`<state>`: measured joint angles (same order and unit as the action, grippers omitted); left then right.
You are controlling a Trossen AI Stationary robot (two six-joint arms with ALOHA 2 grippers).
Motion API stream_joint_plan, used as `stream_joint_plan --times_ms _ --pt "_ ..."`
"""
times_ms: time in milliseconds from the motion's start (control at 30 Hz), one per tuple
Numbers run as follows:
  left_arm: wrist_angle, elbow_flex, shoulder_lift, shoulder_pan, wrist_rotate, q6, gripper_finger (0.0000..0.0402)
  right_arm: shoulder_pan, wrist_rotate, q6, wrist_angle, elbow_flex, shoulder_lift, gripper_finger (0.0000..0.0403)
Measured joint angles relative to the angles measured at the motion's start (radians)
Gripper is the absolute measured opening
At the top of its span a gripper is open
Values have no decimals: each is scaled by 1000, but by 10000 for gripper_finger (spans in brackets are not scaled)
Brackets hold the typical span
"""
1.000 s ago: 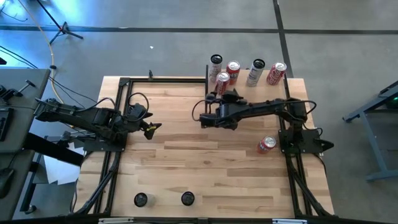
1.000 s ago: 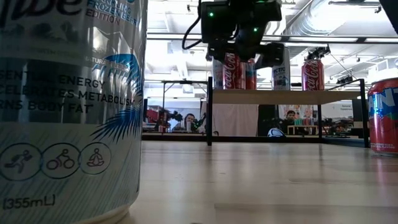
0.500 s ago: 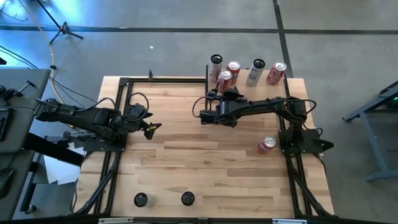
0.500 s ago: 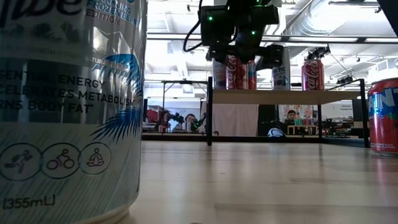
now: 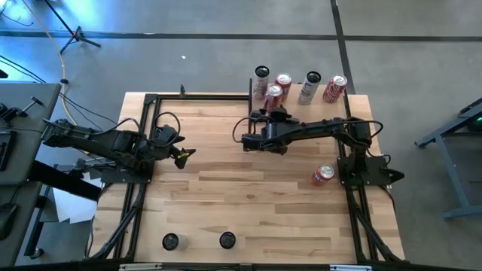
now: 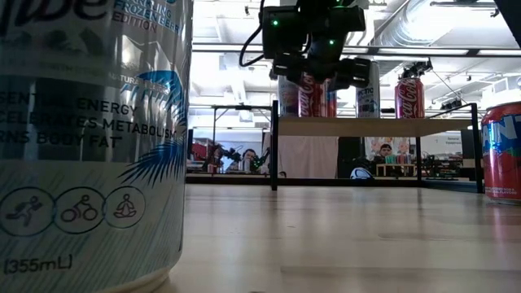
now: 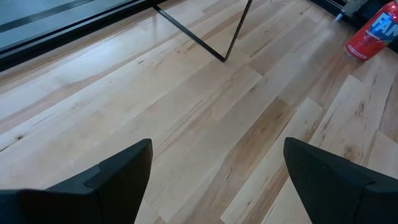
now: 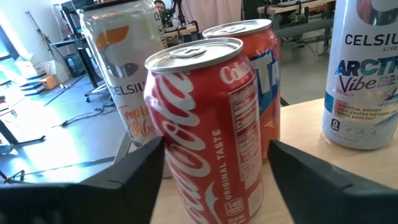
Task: Place canned beverage on shelf
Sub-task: Put the red white soda can on the shelf aligned with the other red white soda can
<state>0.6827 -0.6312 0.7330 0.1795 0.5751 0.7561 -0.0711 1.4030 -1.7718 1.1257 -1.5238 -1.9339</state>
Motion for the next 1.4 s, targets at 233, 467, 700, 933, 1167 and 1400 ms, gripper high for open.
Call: stream_joint_plan --times_ms 233,467,700,933,1167,1400 --pt "0 0 0 0 0 0 337 10 -28 -1 -7 0 0 183" --pt "0 0 0 0 0 0 337 36 -98 -8 -9 0 0 150" --pt "0 0 0 0 0 0 337 149 -188 -8 31 0 24 177" --pt "1 0 0 0 0 0 337 218 -258 -8 214 -1 104 257" --pt "1 0 0 0 0 0 337 220 -269 -55 317 -1 145 327" --pt "0 0 0 0 0 0 337 174 -251 -89 228 36 135 339"
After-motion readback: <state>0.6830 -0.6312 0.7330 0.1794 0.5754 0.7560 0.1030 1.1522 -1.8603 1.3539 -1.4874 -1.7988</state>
